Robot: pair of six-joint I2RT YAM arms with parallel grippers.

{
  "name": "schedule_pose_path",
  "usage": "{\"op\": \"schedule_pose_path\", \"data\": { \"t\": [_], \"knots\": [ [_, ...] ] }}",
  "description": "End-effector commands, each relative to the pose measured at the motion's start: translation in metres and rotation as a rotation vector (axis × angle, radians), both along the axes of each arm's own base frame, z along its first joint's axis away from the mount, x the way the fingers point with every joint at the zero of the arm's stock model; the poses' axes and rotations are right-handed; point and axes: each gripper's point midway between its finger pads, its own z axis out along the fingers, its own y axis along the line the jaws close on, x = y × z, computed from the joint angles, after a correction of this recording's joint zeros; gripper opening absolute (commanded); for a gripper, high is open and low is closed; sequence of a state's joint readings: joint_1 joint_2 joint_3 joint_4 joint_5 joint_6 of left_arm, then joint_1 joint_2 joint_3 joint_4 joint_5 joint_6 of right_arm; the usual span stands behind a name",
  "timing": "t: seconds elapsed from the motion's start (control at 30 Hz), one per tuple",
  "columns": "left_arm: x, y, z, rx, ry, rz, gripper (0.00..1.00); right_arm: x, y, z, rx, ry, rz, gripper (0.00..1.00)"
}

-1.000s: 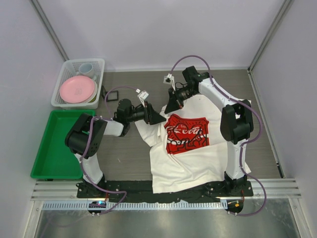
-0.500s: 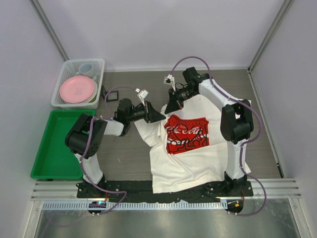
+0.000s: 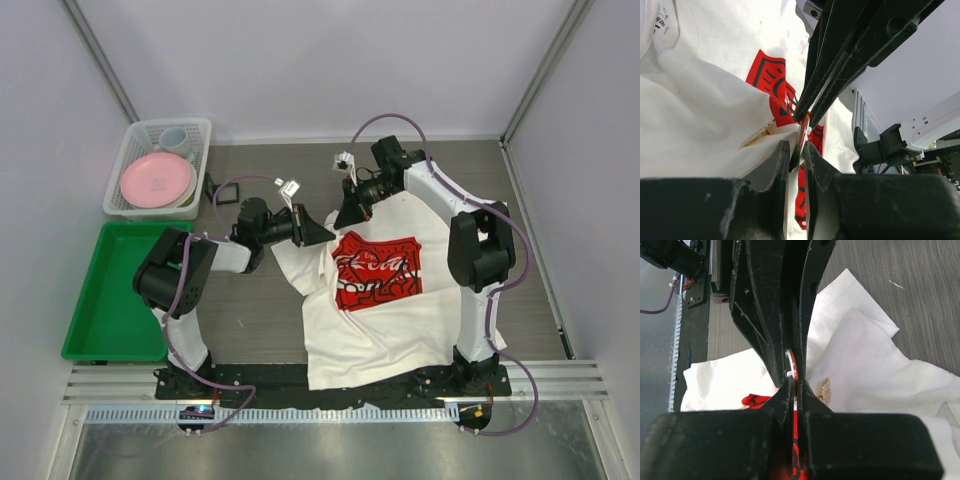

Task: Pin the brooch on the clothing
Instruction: Pin the brooch onto the flattened clothing.

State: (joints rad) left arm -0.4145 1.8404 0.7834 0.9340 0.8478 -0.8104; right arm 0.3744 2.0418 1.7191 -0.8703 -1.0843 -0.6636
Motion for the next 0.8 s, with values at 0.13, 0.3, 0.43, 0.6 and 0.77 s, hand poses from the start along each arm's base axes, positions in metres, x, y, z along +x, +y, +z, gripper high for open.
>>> {"op": "schedule_pose_path", "data": {
  "t": [0.13,0.3,0.43,0.6,0.77],
  "knots": [
    [0.027,-0.001,0.016,-0.050,-0.026,0.061,0.12,-0.025,0.003,0.046,0.115,-0.090,0.089,0.01],
    [0.031,-0.001,0.012,-0.052,0.018,0.074,0.10,-0.034,0.003,0.050,0.125,-0.109,0.130,0.01],
    [0.033,-0.001,0.008,-0.047,0.044,0.087,0.09,-0.038,0.002,0.053,0.129,-0.132,0.152,0.01],
    [0.035,-0.002,0.003,-0.036,0.076,0.087,0.09,-0.043,0.002,0.056,0.136,-0.159,0.183,0.01],
    [0.041,-0.002,-0.005,-0.007,0.130,0.109,0.04,-0.047,0.005,0.061,0.150,-0.181,0.211,0.01]
  ]
}}
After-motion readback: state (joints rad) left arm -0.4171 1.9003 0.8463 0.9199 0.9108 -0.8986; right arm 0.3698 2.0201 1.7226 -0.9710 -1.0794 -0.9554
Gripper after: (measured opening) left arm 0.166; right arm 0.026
